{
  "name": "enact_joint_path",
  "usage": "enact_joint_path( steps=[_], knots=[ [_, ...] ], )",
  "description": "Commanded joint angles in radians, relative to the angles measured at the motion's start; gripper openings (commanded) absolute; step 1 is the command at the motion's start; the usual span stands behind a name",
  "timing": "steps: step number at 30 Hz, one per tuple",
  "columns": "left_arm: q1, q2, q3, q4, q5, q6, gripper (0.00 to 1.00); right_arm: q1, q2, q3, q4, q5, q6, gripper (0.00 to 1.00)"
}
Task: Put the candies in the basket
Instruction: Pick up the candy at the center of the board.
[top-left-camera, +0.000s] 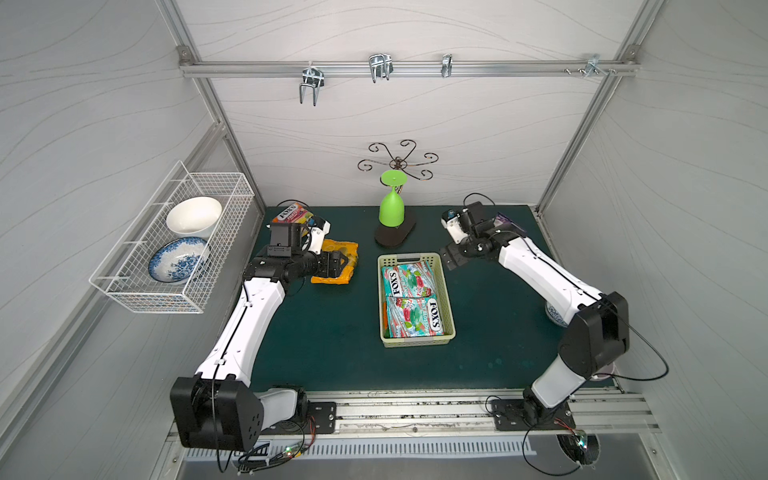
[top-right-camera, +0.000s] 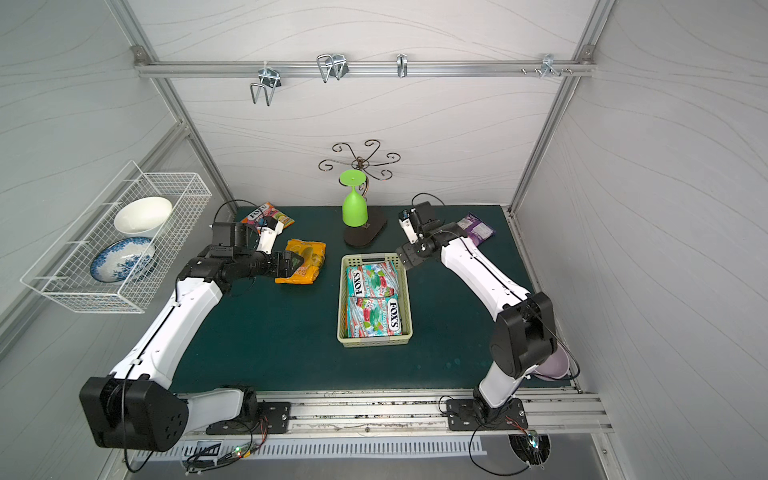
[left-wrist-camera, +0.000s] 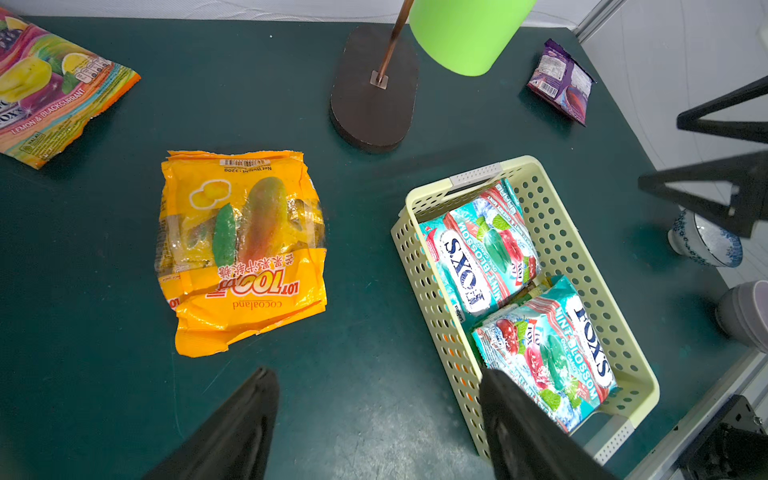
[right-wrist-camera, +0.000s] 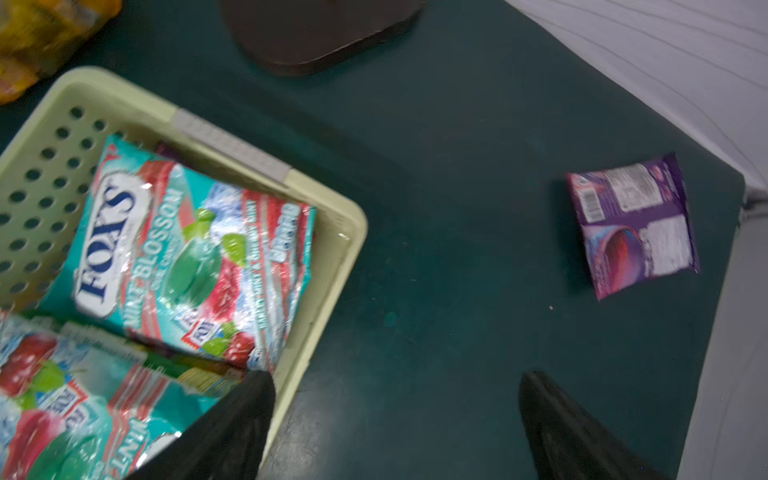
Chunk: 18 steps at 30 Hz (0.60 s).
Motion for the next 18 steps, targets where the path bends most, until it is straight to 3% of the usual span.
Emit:
enact_joint_path(
  steps=[1,10,18],
  knots=[
    [0.006,-0.019,0.008,0.032,0.012,-0.003,0.82,-0.082,0.014,0.044,-0.044,-0.034,0.193,0.96],
    [0.006,-0.018,-0.001,0.036,0.021,-0.005,0.89,-0.331,0.104,0.080,-0.029,-0.281,0.477,0.96],
    [0.004,-0.007,0.006,0.033,0.020,-0.011,0.96,-0.451,0.211,0.149,-0.018,-0.321,0.563,0.96]
  ],
)
